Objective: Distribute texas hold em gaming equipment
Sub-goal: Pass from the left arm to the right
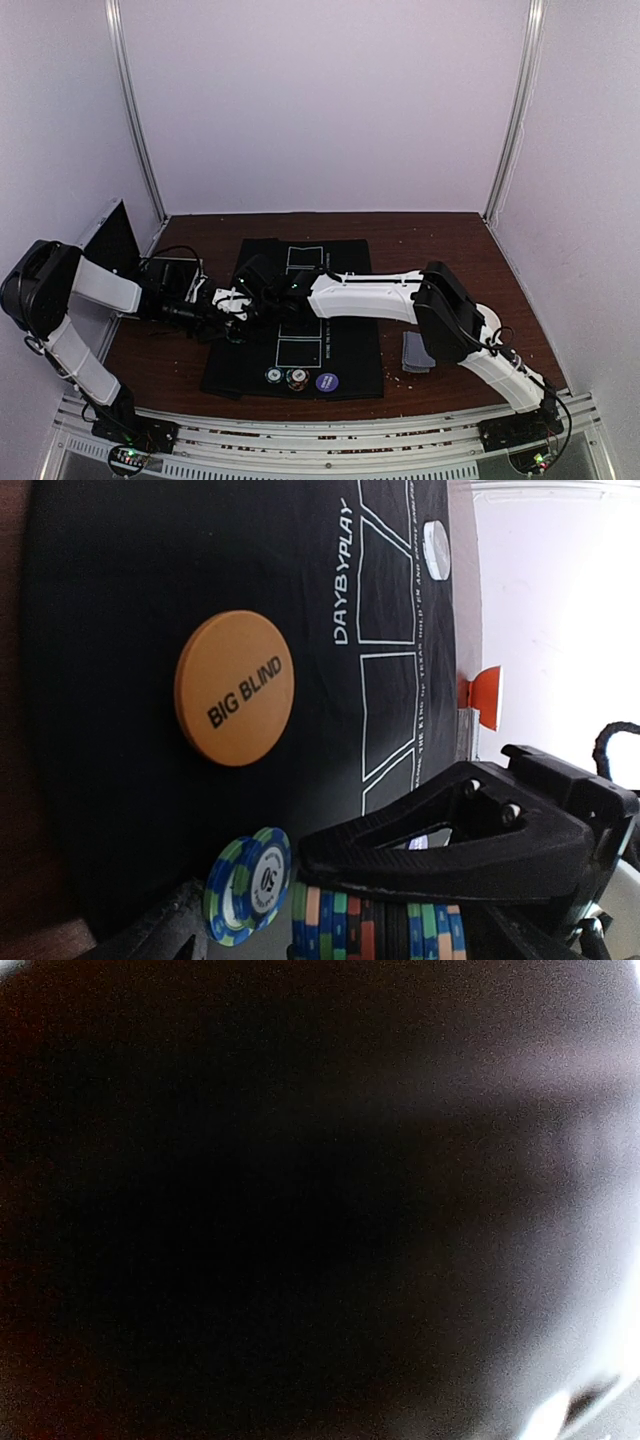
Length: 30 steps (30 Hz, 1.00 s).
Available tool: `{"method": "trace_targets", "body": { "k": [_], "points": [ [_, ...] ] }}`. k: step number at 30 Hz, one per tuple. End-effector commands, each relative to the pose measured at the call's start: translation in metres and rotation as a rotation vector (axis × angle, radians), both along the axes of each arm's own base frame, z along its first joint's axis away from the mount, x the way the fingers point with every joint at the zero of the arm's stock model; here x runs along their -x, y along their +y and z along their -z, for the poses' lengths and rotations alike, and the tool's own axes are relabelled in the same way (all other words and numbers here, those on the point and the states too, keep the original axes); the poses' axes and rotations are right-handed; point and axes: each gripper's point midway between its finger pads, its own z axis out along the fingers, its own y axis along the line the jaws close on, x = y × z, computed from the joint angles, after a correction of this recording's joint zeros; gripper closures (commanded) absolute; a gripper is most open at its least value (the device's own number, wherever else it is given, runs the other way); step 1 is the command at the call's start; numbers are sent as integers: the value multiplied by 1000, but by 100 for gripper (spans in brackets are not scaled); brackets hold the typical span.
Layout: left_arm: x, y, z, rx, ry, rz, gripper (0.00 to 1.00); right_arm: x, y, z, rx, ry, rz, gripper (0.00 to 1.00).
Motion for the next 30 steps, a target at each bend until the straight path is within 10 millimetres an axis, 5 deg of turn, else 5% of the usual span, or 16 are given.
{"method": "trace_targets", "body": {
  "k": [1, 30],
  "points": [
    [-15, 22, 4, -54, -28, -96, 10, 18, -28, 64, 192, 62, -16, 100],
    [-18, 49, 1, -57, -22, -149, 12, 17, -27, 72, 214, 47, -13, 100]
  ]
}}
